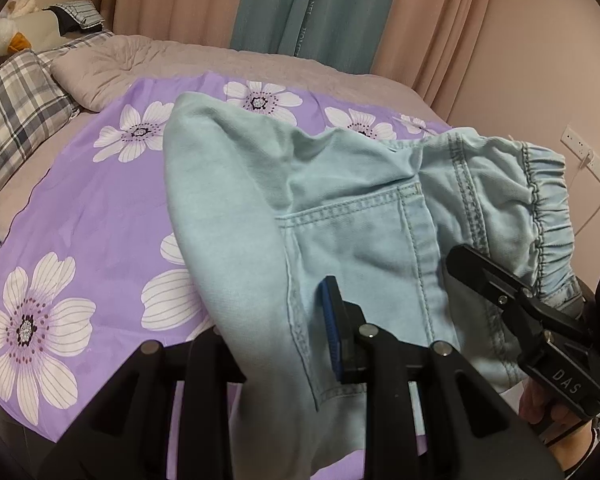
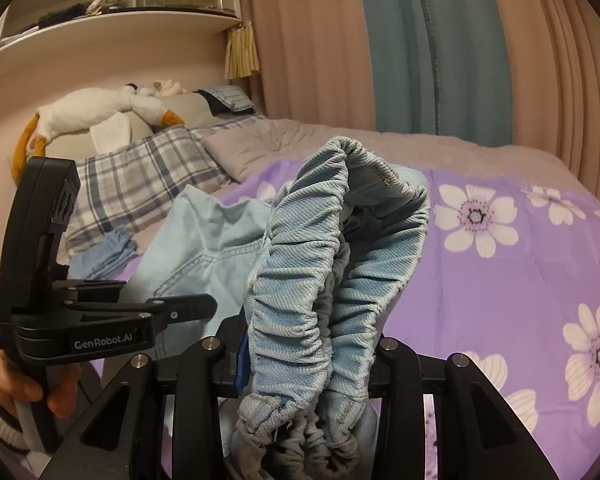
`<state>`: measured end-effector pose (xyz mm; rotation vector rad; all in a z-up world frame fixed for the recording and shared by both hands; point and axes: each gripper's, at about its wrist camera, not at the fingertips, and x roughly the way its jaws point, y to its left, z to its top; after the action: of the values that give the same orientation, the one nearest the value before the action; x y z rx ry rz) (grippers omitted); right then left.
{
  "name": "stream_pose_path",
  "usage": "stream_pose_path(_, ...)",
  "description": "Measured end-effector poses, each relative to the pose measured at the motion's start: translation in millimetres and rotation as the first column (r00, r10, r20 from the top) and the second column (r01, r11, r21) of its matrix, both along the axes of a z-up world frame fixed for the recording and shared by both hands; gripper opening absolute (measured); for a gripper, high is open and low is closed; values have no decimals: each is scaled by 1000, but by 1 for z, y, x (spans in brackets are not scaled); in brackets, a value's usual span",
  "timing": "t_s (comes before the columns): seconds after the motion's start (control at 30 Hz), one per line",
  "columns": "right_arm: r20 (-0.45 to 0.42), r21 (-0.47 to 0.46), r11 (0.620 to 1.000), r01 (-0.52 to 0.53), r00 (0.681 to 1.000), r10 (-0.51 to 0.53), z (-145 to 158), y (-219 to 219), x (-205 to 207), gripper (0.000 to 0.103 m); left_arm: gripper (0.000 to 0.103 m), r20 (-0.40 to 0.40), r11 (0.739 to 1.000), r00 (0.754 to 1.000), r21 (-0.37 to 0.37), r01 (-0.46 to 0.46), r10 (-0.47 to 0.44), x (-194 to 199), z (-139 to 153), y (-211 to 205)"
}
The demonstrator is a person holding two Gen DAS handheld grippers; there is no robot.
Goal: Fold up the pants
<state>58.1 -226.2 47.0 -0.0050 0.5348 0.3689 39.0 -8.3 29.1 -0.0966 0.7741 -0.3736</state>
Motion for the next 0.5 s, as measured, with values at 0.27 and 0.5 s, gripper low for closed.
stream_pose_path(0.27, 31, -10, 1000, 5, 1000, -4, 6, 3, 6, 40, 24, 29, 1000, 1000, 8, 2, -2, 14, 9, 0)
stream_pose_path(0.5, 53, -13, 1000, 11, 999, -10, 10, 5, 16, 40, 24, 52, 1000, 999, 24, 4, -5, 28, 15, -2)
